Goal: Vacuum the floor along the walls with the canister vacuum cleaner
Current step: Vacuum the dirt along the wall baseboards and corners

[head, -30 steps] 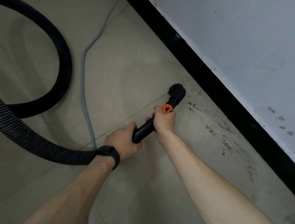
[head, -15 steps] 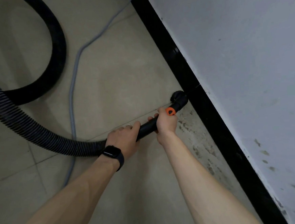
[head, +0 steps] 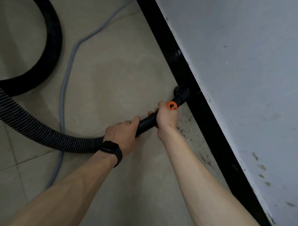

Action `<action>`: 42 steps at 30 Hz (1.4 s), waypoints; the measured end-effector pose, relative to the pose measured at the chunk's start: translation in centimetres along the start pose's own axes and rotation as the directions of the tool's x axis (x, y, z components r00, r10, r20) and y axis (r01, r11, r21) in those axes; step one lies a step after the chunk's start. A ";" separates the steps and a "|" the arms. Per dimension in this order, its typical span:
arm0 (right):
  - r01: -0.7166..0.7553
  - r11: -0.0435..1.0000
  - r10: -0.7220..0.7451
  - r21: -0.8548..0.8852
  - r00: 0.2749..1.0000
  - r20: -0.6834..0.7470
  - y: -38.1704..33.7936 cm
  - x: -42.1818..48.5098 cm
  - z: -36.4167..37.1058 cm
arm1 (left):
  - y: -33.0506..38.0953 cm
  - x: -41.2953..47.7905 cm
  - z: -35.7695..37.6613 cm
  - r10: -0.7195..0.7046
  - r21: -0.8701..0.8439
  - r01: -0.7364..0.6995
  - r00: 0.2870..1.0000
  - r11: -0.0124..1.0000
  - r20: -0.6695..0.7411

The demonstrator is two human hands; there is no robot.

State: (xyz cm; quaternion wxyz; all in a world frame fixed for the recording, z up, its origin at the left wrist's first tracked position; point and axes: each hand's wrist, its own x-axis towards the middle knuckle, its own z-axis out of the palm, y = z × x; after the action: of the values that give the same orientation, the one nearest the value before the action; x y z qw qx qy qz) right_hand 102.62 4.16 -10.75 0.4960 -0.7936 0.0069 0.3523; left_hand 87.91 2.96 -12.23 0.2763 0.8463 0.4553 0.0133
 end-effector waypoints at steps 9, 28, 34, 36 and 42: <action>-0.016 0.987 0.022 -0.162 0.999 0.035 -1.7 0.7 1.9 | -1.0 1.9 -1.1 -0.090 -0.133 0.101 0.993 0.986 0.082; -0.046 0.993 0.029 0.106 0.987 0.156 -1.9 -0.2 2.4 | -1.3 2.5 -1.6 -0.106 -0.207 0.129 0.987 0.970 0.122; -0.123 0.960 0.065 0.253 0.972 0.225 0.4 -2.9 1.3 | -1.9 -1.2 -2.3 -0.081 -0.072 0.091 0.988 0.993 0.132; -0.153 0.941 0.081 0.301 0.968 0.237 1.3 -4.7 1.8 | -3.0 -2.6 -3.2 -0.082 -0.033 0.087 0.989 0.996 0.126; -0.220 0.896 0.143 0.385 0.965 0.218 4.3 -10.5 3.5 | -6.6 -7.0 -6.0 -0.088 0.067 0.077 0.980 0.995 0.178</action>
State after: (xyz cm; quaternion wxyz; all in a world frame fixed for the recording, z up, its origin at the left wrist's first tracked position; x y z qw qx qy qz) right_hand 91.25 1.22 -9.14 0.6133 -0.6329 0.1082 0.4600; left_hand 77.14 3.12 -8.74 0.2914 0.8323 0.4631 -0.0889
